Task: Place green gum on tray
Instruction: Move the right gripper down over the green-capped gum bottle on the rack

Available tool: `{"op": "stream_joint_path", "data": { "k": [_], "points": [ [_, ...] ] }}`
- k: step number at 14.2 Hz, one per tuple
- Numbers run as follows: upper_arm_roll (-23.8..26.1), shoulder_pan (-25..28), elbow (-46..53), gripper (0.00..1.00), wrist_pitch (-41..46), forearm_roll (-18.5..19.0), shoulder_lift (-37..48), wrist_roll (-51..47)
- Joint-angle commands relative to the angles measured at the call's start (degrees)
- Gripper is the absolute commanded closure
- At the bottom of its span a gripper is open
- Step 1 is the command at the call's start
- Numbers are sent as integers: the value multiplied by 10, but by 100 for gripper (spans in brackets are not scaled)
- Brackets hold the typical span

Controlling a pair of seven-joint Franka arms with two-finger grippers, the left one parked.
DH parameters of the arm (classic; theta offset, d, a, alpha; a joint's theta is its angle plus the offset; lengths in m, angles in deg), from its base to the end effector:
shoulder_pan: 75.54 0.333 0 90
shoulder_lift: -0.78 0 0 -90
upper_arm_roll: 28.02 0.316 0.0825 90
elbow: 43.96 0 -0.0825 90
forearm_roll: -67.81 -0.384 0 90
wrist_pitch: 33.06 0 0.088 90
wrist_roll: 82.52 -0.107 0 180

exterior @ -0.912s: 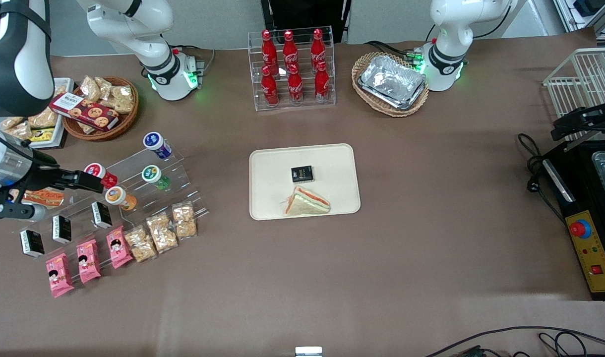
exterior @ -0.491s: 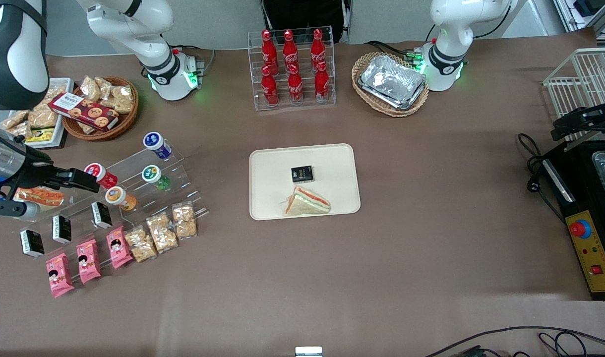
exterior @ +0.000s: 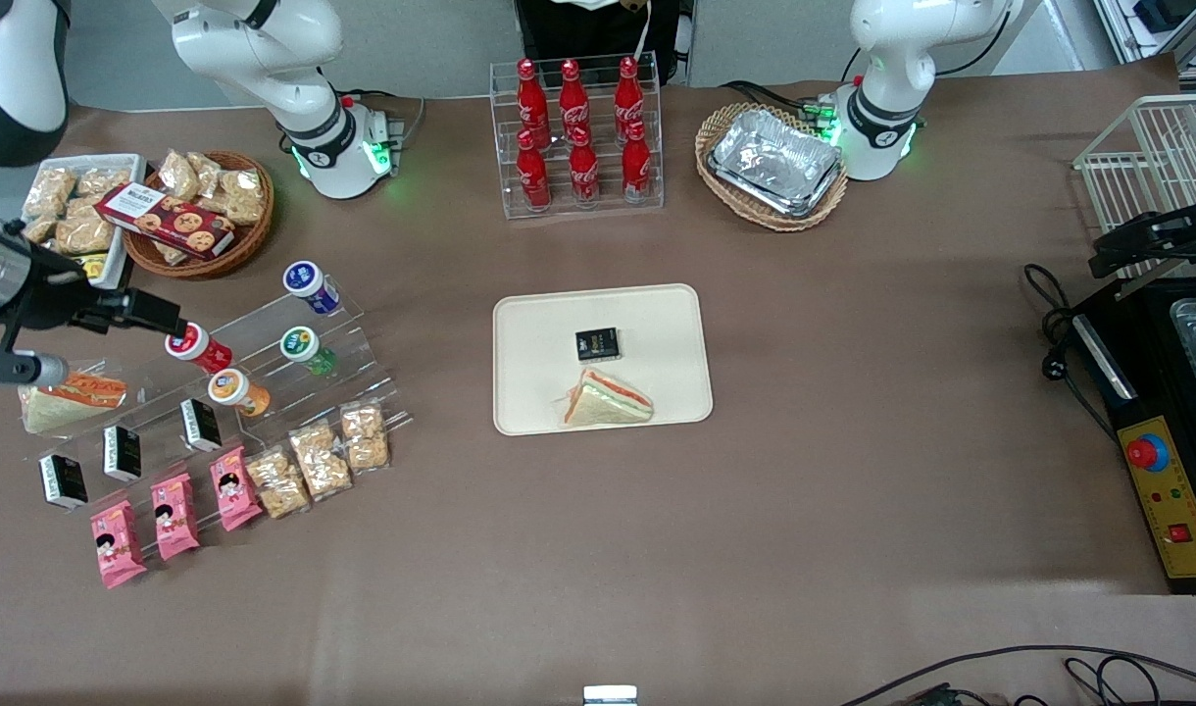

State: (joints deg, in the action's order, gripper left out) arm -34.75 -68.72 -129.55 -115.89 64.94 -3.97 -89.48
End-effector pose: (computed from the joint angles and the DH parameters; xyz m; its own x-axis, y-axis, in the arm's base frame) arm 0.5660 0.0096 0.6041 0.9844 -0.1142 -0.1340 -0.1185 -0.9927 -0.0243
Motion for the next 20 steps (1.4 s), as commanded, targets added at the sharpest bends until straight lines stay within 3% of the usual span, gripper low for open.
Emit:
{"op": "stream_joint_path", "data": {
  "k": [1, 8, 20],
  "points": [
    [3, 2, -167, 0, -88, 8, 111, 8],
    [8, 3, -394, 0, -323, 10, 137, 12],
    [10, 15, -513, 0, -496, 34, 94, 37]
  ]
}}
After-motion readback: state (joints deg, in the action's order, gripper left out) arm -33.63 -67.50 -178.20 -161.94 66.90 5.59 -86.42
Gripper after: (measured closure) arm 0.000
